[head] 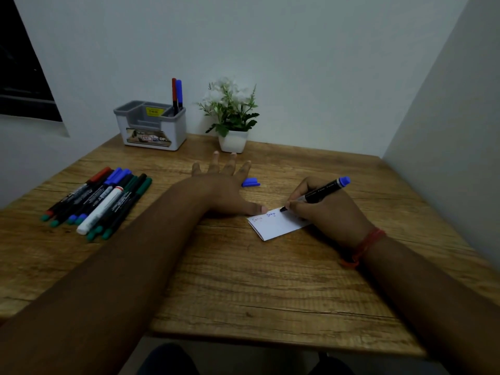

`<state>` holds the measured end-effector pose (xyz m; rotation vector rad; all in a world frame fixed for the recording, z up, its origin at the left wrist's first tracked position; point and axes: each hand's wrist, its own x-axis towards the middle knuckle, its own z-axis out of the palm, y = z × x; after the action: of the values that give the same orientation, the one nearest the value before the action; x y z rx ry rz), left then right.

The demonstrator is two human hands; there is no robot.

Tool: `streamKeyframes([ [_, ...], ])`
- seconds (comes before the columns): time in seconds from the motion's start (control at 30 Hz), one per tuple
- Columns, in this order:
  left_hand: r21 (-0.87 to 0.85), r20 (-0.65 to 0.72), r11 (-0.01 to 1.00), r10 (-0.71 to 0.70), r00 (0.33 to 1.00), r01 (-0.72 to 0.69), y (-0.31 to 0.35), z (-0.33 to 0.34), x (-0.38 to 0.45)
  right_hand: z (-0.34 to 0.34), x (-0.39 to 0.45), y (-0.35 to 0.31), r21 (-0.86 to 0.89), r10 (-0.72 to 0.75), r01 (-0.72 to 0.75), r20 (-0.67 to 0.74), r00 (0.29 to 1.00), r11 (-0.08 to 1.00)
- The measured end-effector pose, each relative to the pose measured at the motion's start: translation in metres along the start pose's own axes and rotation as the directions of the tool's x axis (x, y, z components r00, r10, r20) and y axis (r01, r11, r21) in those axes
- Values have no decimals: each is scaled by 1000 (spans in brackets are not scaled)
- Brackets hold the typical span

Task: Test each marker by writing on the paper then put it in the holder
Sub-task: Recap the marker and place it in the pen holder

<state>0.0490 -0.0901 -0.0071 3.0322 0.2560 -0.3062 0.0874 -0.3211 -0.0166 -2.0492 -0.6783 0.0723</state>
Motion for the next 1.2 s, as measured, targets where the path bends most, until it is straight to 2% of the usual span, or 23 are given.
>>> streamKeyframes([
  [0.2, -2, -6, 1000, 5, 1000, -5, 0, 0, 0, -1, -1, -2, 8, -16, 15, 38, 999, 1000],
  [0.37, 0, -4, 1000, 7, 1000, -7, -1, 1, 2, -2, 0, 1, 44, 6, -5, -34, 999, 999],
  [1.2, -17, 9, 1000, 15, 1000, -15, -2, -1, 2, -2, 1, 0, 23, 46, -45, -65, 997, 999],
])
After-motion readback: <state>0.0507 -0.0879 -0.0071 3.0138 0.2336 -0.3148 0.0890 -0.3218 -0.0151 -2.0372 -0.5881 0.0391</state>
